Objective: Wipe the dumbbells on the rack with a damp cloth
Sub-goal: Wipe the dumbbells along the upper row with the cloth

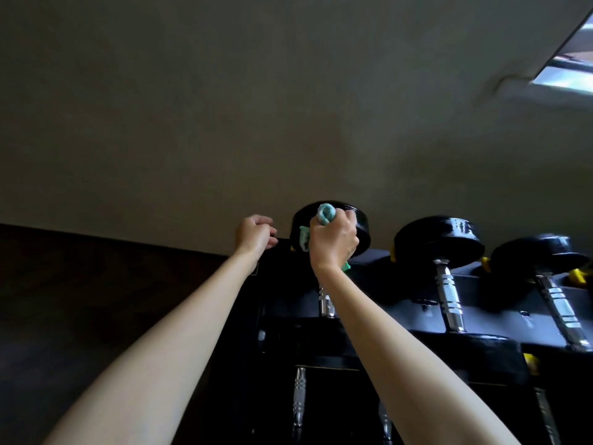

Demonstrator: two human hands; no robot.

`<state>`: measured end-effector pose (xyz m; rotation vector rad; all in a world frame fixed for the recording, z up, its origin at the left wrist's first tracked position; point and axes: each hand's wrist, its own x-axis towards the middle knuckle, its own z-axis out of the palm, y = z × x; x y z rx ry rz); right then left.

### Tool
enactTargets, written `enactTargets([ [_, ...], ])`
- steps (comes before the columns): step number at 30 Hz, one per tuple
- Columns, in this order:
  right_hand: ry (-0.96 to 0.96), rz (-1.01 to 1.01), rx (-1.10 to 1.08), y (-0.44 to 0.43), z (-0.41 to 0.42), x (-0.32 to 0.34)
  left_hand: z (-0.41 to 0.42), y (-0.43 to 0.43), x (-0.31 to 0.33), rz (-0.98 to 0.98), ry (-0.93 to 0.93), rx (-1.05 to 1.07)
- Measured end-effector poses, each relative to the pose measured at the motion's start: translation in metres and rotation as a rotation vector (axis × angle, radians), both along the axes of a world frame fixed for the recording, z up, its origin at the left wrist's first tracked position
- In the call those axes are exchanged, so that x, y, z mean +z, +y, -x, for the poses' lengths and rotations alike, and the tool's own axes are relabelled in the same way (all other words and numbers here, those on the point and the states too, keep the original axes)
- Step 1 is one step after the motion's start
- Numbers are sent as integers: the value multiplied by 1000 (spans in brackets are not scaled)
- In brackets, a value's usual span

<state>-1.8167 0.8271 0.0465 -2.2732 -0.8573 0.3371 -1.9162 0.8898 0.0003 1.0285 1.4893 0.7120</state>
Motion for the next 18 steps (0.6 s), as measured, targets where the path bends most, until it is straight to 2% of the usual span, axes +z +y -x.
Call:
enactTargets([
  [6, -231, 199, 344, 4, 25, -18, 16, 0, -3, 17, 7, 39],
  [10, -233, 269, 667, -3, 35, -39, 39, 3, -5, 1, 52, 91],
  [13, -91, 316, 806, -5, 33, -46, 48, 3, -6, 19, 69, 131],
  [16, 69, 386, 779, -3, 24, -38, 47, -1, -4, 45, 61, 146],
  [18, 241, 422, 751, -1, 15, -31, 43, -3, 0, 60, 48, 142],
])
